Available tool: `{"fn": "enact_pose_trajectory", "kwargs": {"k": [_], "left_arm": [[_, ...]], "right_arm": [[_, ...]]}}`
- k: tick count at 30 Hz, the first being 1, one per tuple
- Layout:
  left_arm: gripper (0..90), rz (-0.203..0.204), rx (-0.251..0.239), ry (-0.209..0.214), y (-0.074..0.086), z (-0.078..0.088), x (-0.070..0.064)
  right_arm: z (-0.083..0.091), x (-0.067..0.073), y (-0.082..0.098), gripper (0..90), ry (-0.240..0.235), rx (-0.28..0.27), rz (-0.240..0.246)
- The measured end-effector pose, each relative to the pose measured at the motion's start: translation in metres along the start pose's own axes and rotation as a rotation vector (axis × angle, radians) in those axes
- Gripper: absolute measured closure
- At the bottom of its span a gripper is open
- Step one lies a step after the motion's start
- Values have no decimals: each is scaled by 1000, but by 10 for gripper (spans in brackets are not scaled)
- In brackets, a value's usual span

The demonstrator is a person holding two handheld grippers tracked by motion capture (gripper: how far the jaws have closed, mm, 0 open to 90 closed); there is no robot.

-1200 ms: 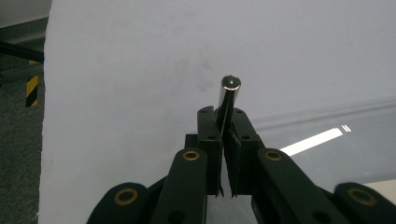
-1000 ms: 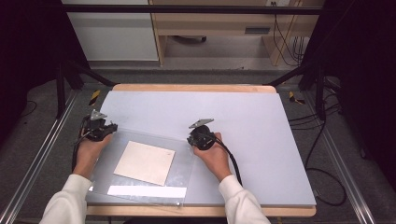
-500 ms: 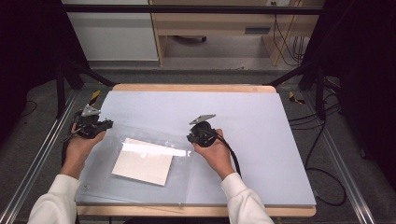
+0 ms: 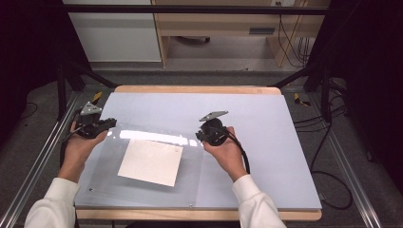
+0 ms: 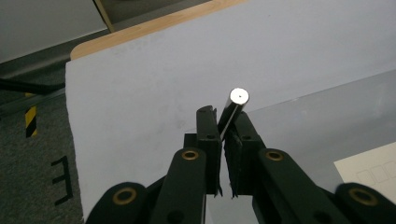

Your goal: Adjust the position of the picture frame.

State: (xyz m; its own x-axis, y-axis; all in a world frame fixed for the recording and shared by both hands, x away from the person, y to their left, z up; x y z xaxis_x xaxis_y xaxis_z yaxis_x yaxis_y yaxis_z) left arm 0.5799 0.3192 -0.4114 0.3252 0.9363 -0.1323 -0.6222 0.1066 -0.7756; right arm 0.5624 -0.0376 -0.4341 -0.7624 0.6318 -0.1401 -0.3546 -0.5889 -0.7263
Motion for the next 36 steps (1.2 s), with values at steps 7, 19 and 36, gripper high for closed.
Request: {"fn": "enact_pose_trajectory", "kwargs": {"k": [7, 19, 36], "left_arm": [[840, -6, 2, 24, -8, -3, -24], [842, -14, 10, 26, -16, -18, -63], [840, -9, 45, 43, -16, -38, -109]], "right_arm": [[26, -21, 4, 818, 37, -6, -5], [52, -50, 19, 813, 80, -3, -28], [70, -87, 43, 814, 112, 32, -60]]}}
Point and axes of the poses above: each handheld gripper's, and its own axes: z roughly backward along the jaws, y roughly out of its underside, x roughly to its left, the point moved 5 cm from there along -z, roughly forward along the jaws, and after that the axes turned 15 degrees about z, right-handed, at the moved point
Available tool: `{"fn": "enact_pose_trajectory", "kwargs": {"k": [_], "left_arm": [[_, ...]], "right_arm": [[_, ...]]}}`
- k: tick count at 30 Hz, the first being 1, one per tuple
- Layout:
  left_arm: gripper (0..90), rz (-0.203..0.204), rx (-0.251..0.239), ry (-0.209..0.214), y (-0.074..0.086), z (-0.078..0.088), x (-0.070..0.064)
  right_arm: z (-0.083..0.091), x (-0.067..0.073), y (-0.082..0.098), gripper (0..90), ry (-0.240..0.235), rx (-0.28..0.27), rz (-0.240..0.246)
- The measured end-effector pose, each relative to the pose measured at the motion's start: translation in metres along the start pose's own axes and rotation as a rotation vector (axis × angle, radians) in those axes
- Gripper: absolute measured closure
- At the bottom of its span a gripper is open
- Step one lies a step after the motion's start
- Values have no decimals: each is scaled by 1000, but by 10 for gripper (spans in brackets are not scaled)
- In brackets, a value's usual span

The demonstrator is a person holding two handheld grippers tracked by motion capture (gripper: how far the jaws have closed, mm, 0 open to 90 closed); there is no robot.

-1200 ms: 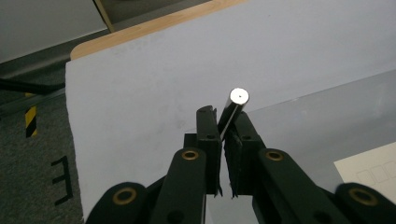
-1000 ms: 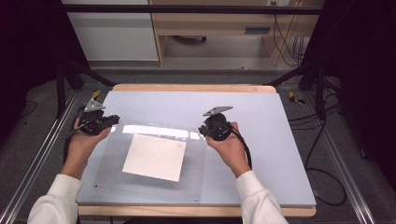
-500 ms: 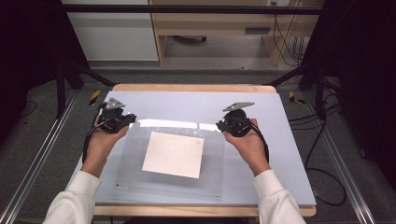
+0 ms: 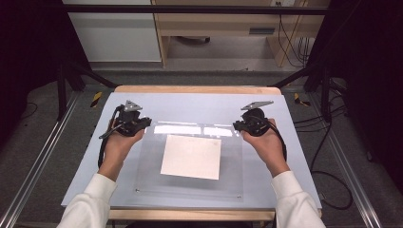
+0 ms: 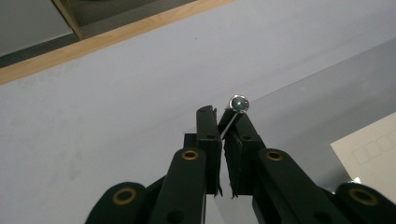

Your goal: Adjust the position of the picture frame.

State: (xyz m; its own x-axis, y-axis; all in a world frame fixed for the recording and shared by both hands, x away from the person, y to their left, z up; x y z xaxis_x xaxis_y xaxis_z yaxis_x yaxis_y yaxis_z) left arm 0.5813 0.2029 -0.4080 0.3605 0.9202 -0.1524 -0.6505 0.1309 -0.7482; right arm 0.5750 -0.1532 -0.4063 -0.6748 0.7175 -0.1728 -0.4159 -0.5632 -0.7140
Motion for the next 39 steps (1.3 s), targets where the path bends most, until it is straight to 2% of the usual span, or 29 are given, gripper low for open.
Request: {"fn": "enact_pose_trajectory", "kwargs": {"k": [12, 22, 34, 39], "left_arm": [[844, -7, 35, 7, 10, -17, -11], [842, 2, 48, 4, 12, -27, -6], [842, 25, 61, -6, 17, -36, 0], [840, 30, 84, 3, 19, -47, 1]], "right_arm": [[-7, -16, 14, 813, 5, 34, -14], [-19, -22, 14, 812, -10, 47, -18], [-32, -22, 15, 808, -26, 69, -26], [-41, -26, 20, 806, -40, 76, -37]]}}
Point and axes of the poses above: each handheld gripper's, and its own axes: z roughly backward along the jaws, y roughly out of its underside, x roughly to its left, the point moved 5 cm from there along -z, roughly forward along the jaws, and after that the axes turned 15 degrees about z, right-handed, at the moved point
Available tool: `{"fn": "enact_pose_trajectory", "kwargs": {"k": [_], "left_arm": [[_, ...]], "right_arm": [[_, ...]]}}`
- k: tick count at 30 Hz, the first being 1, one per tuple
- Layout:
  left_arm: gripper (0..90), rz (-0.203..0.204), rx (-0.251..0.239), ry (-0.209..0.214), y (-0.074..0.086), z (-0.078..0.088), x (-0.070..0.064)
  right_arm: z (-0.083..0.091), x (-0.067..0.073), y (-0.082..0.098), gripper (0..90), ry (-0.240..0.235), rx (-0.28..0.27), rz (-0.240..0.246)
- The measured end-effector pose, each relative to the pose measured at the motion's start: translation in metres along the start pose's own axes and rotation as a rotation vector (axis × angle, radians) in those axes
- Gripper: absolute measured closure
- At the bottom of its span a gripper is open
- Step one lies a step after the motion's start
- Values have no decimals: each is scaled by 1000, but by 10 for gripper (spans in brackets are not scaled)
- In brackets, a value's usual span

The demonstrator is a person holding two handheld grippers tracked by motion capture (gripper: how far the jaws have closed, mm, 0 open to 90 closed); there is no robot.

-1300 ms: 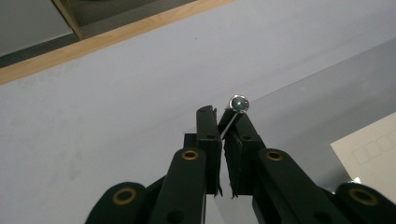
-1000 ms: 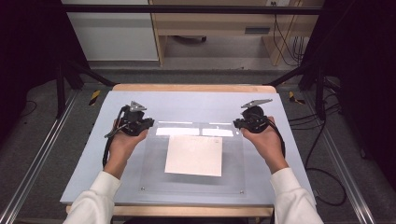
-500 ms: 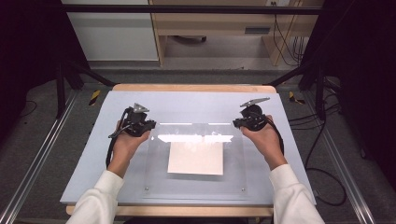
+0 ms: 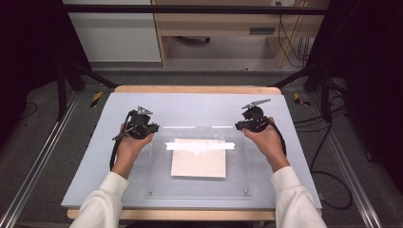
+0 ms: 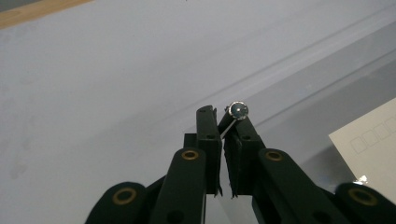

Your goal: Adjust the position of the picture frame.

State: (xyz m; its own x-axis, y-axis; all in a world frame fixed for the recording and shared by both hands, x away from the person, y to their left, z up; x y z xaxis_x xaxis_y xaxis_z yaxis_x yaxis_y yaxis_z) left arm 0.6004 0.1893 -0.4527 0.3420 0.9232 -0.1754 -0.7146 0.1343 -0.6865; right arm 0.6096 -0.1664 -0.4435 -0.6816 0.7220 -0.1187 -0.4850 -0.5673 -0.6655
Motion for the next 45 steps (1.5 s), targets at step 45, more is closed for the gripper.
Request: {"fn": "enact_pose_trajectory", "kwargs": {"k": [45], "left_arm": [[848, 6, -13, -12, 16, -33, 5]], "right_arm": [[-35, -3, 25, 842, 73, 2, -26]]}}
Point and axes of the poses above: each handheld gripper's, and its own axes: z roughly backward along the jaws, y roughly out of its underside, x roughly to its left, the point moved 5 cm from there along -z, roughly forward along the jaws, and after that the axes turned 15 degrees about z, right-handed, at the moved point
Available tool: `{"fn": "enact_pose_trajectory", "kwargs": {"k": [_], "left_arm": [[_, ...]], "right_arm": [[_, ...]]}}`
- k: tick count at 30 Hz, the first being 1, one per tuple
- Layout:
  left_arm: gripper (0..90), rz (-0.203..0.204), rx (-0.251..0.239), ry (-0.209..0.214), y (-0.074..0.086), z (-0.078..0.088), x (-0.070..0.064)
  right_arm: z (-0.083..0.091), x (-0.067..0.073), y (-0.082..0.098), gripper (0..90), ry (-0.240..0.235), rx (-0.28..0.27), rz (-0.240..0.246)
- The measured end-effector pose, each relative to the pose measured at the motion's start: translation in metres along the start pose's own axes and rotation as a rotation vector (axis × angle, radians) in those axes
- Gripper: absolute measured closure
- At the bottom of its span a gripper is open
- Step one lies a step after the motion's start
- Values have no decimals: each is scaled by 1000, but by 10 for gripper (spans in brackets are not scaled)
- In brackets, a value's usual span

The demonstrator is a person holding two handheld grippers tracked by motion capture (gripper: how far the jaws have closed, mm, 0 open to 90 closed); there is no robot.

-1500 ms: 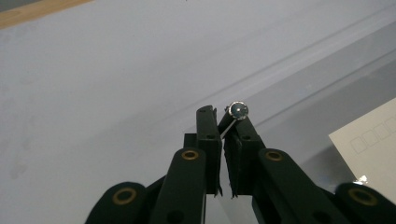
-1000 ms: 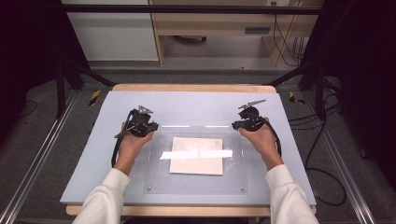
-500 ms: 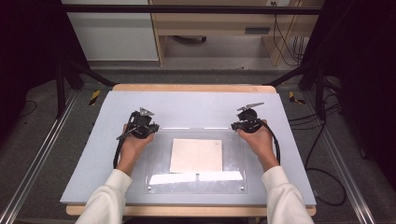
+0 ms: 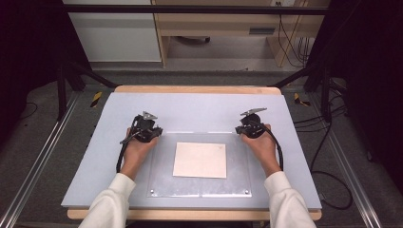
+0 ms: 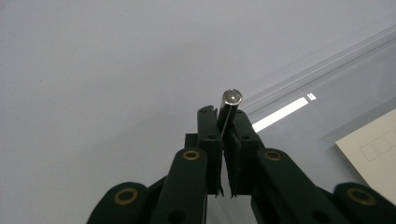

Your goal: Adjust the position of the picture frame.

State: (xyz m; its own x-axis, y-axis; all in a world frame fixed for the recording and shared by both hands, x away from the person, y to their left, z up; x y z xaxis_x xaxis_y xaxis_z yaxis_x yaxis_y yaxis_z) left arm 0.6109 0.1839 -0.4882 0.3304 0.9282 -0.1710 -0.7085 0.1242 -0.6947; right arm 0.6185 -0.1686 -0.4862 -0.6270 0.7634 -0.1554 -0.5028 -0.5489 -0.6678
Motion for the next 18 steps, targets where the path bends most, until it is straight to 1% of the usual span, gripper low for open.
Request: {"fn": "enact_pose_trajectory", "kwargs": {"k": [1, 3, 4, 8, 9, 12, 16, 17, 18], "left_arm": [[848, -5, 6, 0, 0, 0, 1], [848, -2, 1, 0, 2, -1, 1], [848, 2, -4, 1, 2, -1, 1], [848, 4, -12, -1, 3, -1, 1], [848, 5, -13, 0, 2, -1, 1], [848, 0, -9, -2, 3, -2, 1], [848, 2, -4, 0, 3, -4, 0], [848, 11, -11, 2, 3, -5, 0], [848, 8, -11, 3, 3, -5, -1]], "right_arm": [[0, 0, 0, 843, 3, -1, 1], [-1, 1, 0, 846, 6, 0, -6], [-2, 1, 1, 847, 15, 0, 10], [-3, 2, 1, 849, 30, -8, 16], [-3, 2, 2, 849, 34, -19, 14], [-3, 3, 3, 850, 40, -27, 8], [-4, 3, 6, 851, 45, -26, 7], [-4, 3, 6, 851, 45, -26, 7], [-3, 3, 6, 851, 44, -26, 7]]}}
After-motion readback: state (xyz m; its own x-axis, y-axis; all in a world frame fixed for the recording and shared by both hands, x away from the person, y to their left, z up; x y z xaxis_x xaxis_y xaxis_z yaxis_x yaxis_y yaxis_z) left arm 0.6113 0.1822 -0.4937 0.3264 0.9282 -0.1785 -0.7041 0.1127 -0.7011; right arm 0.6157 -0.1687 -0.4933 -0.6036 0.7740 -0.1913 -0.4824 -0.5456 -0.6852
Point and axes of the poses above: each handheld gripper's, and its own axes: z roughly backward along the jaws, y roughly out of its underside, x roughly to its left, the point moved 5 cm from there along -z, roughly forward along the jaws, and after that the axes turned 15 degrees about z, right-handed, at the moved point
